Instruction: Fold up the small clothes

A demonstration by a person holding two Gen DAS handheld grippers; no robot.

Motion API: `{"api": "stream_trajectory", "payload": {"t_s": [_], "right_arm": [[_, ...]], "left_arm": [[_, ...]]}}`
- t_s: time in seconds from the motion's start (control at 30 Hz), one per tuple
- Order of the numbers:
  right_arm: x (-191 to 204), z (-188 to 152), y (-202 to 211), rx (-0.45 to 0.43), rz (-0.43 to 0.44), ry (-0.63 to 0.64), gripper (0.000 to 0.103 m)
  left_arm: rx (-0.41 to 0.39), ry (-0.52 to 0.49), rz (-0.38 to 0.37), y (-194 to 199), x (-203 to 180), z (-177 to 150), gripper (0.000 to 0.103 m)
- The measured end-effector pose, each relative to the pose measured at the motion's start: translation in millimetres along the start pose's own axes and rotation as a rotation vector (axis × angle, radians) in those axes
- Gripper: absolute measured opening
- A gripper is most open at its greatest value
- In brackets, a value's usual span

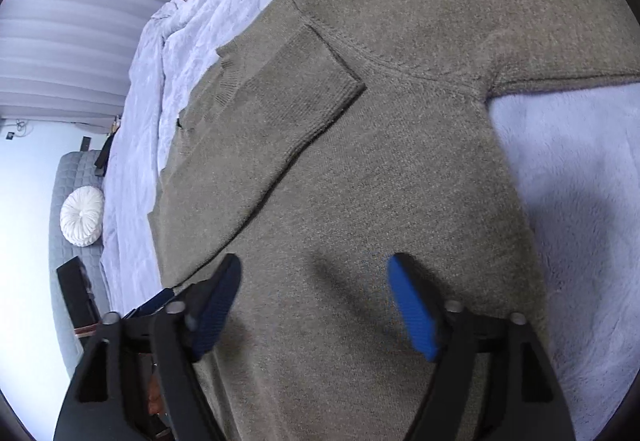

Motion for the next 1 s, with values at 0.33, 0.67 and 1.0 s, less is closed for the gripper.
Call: {"api": "stream_trajectory", "payload": {"t_s": [0.33,0.67,1.0], "right_arm": [[-11.2,5.6,10.6,-0.004,0.013,-0.018,0.082],[-43.8,26.3,41.1,-0.083,0.003,-0.078,0.082],[-101.0,46.7,88.3,-0.188,-0.027,-0.188,0.082]], "left_arm": [[0.027,-0.035,-0.021,-3.9,-41.5,1.2,0.101],[0.023,-0.038,-0.065,-2.7,-81.1,2.1,0.101],[0.045,-0.044,-0.136,-4.9,-131.4,12.4,0.101]]}}
Point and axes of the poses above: each gripper's, at about its wrist camera, not at the fingertips, and y roughly against the way its jaws point, x to its left, z to its top, the point moved 5 cm from there along -y, roughly the way its jaws point, and after that the axes turned 5 degrees about -x, right-handed, at the moved point
